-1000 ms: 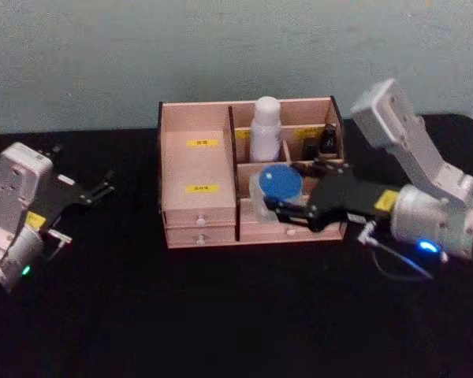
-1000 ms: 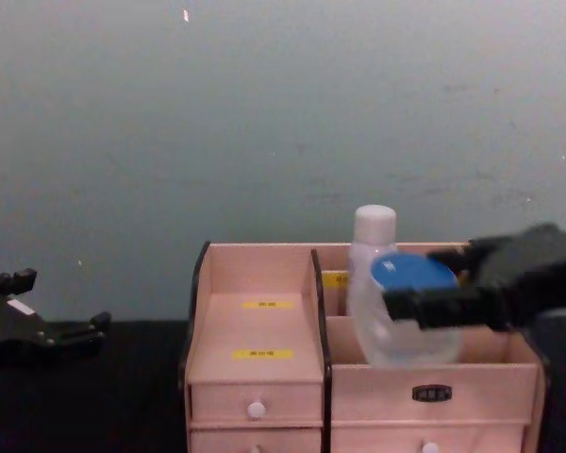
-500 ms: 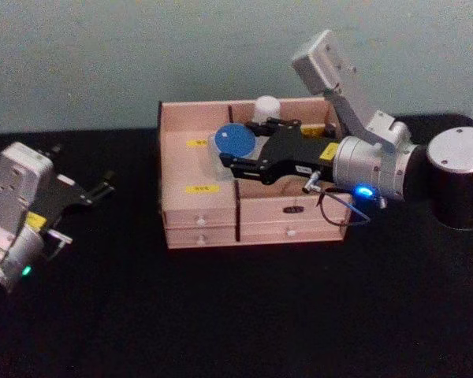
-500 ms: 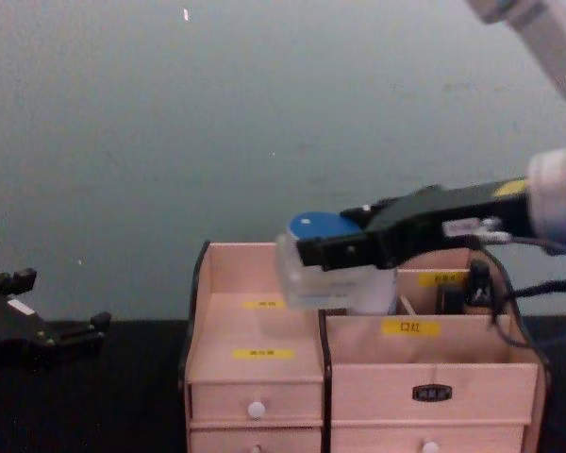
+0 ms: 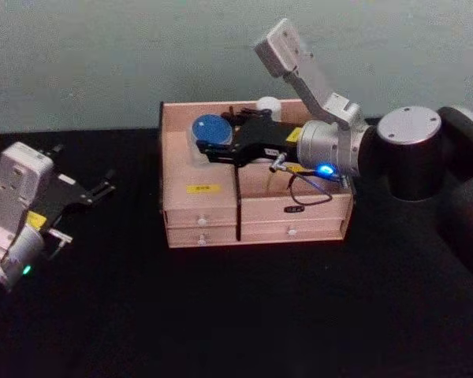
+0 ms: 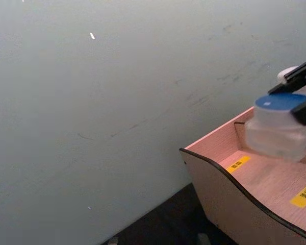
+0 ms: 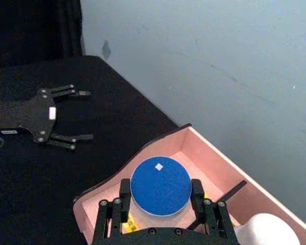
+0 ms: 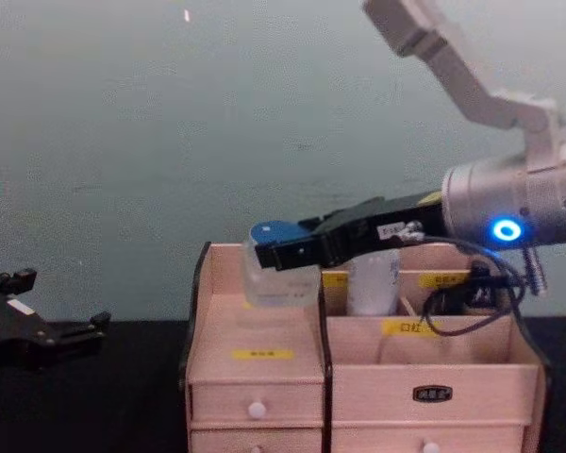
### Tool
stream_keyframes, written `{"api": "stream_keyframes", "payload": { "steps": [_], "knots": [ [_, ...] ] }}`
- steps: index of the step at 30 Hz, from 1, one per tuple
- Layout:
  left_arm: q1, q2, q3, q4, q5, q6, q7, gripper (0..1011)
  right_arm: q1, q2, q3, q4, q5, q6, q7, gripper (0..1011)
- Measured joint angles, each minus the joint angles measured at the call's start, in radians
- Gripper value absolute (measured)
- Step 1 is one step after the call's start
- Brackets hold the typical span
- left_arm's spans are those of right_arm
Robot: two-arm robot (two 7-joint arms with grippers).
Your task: Pick up the facial cleanser and watermelon frost from the table and place them into the tiered storage box.
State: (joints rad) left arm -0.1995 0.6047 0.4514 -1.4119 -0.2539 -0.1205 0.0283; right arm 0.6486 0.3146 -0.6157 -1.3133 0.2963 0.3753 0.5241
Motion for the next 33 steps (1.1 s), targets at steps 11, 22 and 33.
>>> {"api": "stream_keyframes", "payload": {
  "steps": [11,22,33],
  "knots": [
    [0.000,0.000,0.000,0.000,0.000,0.000,0.000,1001,0.022,-0.034,-0.021,0.070,-0.015,0.019,-0.001,718],
    [0.000,0.000,0.000,0.000,0.000,0.000,0.000,1001,0.031,-0.052,-0.029,0.098,-0.021,0.032,0.009,718],
    [0.000,0.000,0.000,0.000,0.000,0.000,0.000,1001,0.041,-0.059,-0.035,0.112,-0.024,0.052,0.017,718]
  ]
}}
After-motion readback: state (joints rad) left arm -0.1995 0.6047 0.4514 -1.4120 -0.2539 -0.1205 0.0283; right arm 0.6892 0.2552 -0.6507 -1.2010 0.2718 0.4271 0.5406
